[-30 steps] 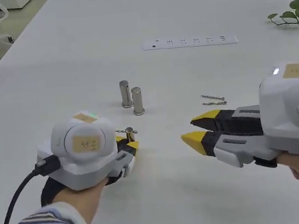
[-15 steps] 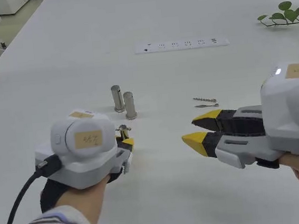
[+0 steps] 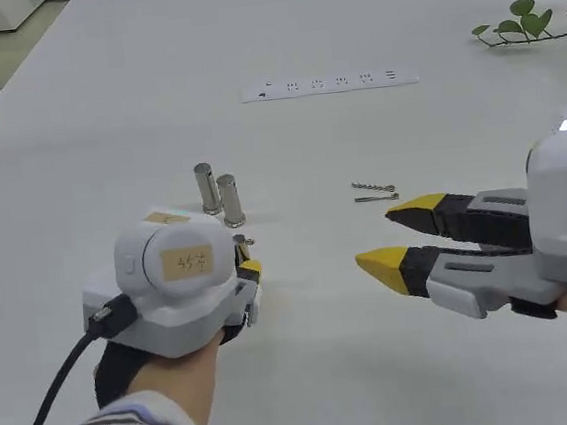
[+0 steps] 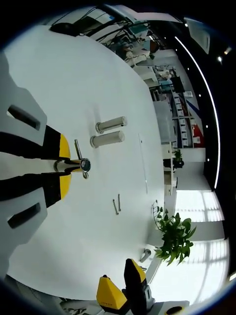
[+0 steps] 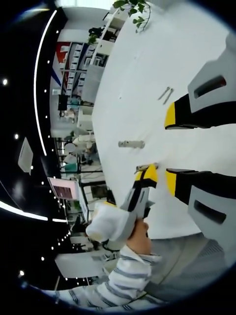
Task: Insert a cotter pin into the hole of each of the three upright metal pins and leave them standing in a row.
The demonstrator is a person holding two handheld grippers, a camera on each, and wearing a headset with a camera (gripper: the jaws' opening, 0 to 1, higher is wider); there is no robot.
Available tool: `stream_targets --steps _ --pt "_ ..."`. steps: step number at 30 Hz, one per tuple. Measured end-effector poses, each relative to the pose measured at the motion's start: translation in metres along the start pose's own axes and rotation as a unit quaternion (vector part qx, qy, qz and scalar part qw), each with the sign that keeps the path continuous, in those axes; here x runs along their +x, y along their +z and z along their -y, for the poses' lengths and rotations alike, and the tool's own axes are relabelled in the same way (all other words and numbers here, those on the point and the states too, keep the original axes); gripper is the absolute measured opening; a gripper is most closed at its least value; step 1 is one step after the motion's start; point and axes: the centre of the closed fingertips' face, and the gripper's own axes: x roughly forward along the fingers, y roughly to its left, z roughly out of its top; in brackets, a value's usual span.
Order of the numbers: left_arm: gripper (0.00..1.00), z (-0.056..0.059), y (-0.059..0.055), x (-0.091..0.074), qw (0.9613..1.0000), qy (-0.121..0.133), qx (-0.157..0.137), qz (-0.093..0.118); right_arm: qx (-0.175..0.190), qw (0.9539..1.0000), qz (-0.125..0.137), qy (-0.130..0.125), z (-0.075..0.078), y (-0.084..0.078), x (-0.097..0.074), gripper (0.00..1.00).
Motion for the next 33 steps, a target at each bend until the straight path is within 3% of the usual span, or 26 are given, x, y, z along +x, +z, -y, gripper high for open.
stream_targets --steps 10,33 --pt "0.07 0.008 0.000 0.004 1.0000 -0.006 -0.001 0.000 0.015 0.9997 0.016 0.002 -0.003 0.001 -0.018 0.46" --pt "0.07 0.015 -0.004 0.008 1.0000 -0.009 -0.003 0.000 0.087 0.9961 0.000 -0.013 -0.008 -0.023 -0.043 0.83"
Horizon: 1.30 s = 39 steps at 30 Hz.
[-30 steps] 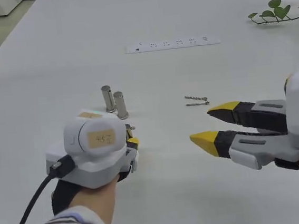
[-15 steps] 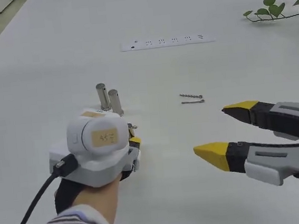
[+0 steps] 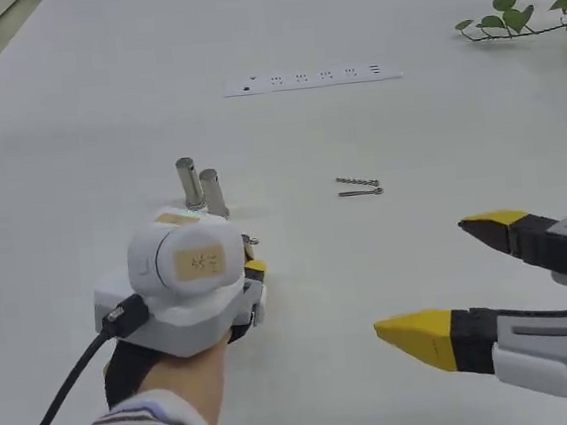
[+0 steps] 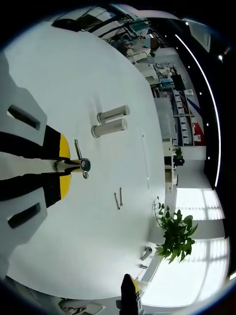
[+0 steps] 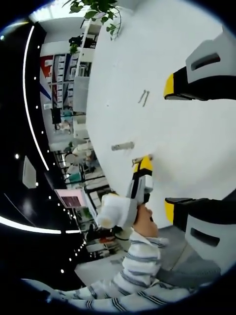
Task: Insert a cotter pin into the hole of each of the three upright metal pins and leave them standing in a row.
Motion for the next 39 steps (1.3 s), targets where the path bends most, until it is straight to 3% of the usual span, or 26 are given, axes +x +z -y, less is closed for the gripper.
stream_targets --steps 20,24,27,35,37,39 --pt "0.07 0.0020 0.0001 0.0015 0.9999 0.011 0.005 0.007 0.007 0.9999 -0.001 -0.009 0.0024 0.0004 -0.0082 0.84" --pt "0.07 0.0027 0.0003 0.0015 0.9999 0.008 0.013 0.007 0.007 1.0000 0.001 -0.005 0.0008 0.0011 -0.0086 0.83" --pt "0.08 0.0030 0.0030 0.0011 0.9993 0.007 0.036 0.009 0.009 0.9999 0.003 -0.004 0.0003 0.0019 -0.0089 0.83" --pt "0.10 0.0011 0.0031 -0.0006 0.9993 0.006 0.037 0.006 0.010 0.9999 0.003 0.000 -0.0011 0.0019 -0.0094 0.81" --pt "0.10 0.0007 0.0032 -0.0016 0.9981 0.010 0.060 0.006 0.010 0.9999 0.004 0.001 -0.0011 0.0019 -0.0094 0.81" --pt "0.10 0.0015 0.0019 -0.0014 0.9981 0.009 0.060 0.004 0.007 1.0000 0.003 -0.001 -0.0002 0.0018 -0.0094 0.81"
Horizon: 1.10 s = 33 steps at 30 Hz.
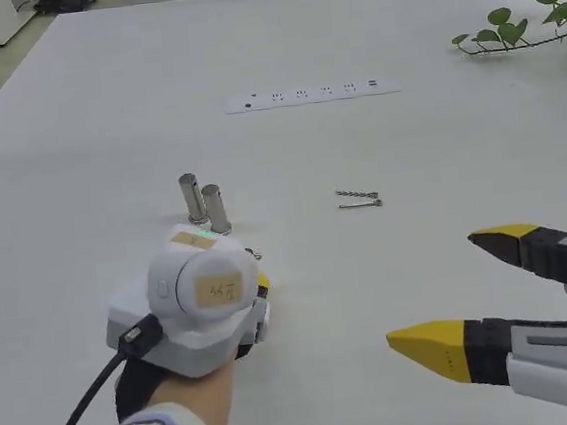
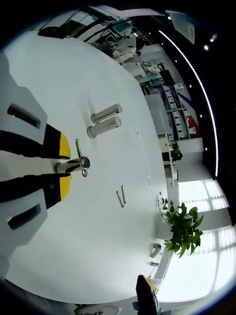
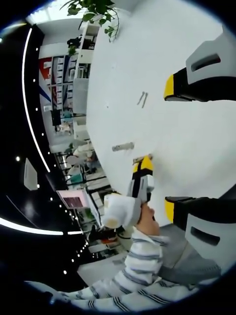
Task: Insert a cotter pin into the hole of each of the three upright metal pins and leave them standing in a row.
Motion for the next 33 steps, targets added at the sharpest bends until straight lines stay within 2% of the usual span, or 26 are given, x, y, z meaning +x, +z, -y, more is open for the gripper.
stream_targets --steps 9,18,27,33 --pt "0.15 -0.003 -0.002 -0.003 0.9998 0.002 -0.016 -0.007 0.002 1.0000 -0.001 -0.002 0.002 -0.001 -0.001 0.81" --pt "0.22 -0.004 -0.008 -0.009 0.9997 -0.007 -0.010 -0.020 0.003 1.0000 0.000 -0.003 0.003 -0.001 -0.001 0.81" --pt "0.25 -0.018 -0.009 -0.014 0.9996 -0.005 -0.010 -0.026 0.008 0.9999 0.000 -0.009 0.007 -0.001 -0.003 0.81" --pt "0.26 -0.024 -0.015 -0.017 0.9992 -0.006 0.012 -0.037 0.011 0.9998 -0.003 -0.017 0.011 -0.002 -0.006 0.81"
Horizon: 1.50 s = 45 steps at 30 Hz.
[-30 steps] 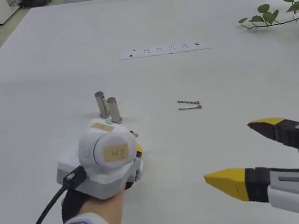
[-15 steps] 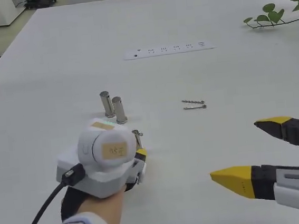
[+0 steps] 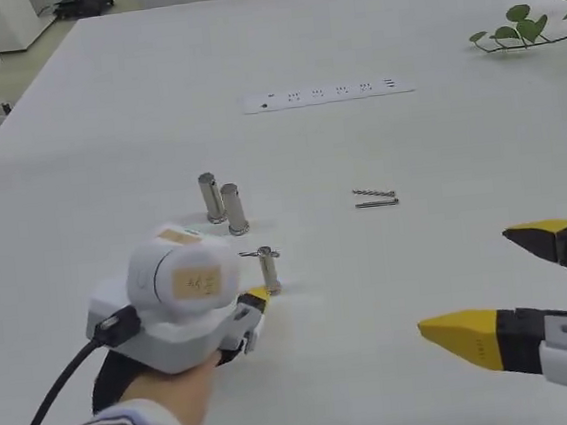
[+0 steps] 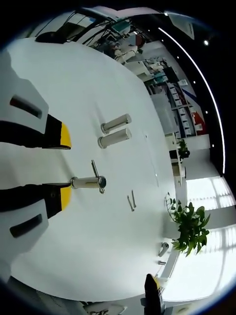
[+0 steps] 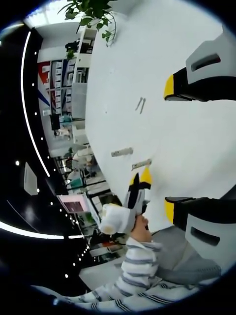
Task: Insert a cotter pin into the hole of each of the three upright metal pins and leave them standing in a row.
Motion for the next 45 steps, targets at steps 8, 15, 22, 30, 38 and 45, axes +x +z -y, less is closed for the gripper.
stream_targets --steps 8,15,22,30,38,45 --pt "0.26 -0.022 0.004 -0.003 0.9998 0.013 -0.015 0.004 0.002 1.0000 -0.004 -0.006 0.003 -0.001 -0.002 0.81" --pt "0.25 -0.046 0.006 -0.003 0.9997 0.019 -0.018 -0.001 0.003 0.9999 -0.007 -0.011 0.004 -0.002 -0.003 0.81" --pt "0.27 -0.060 0.010 0.002 0.9996 0.016 -0.025 -0.001 0.019 0.9997 -0.005 -0.012 0.005 -0.005 -0.002 0.81" --pt "0.28 -0.054 0.015 0.012 0.9998 -0.020 0.001 -0.008 0.029 0.9992 -0.025 -0.014 0.004 -0.012 -0.004 0.84" --pt "0.30 -0.050 0.024 0.025 0.9985 -0.052 0.008 -0.015 0.028 0.9988 -0.034 -0.021 0.004 -0.015 -0.004 0.87" --pt "0.32 -0.050 0.034 0.034 0.9974 -0.066 0.027 -0.014 0.026 0.9982 -0.047 -0.025 0.004 -0.020 -0.003 0.87"
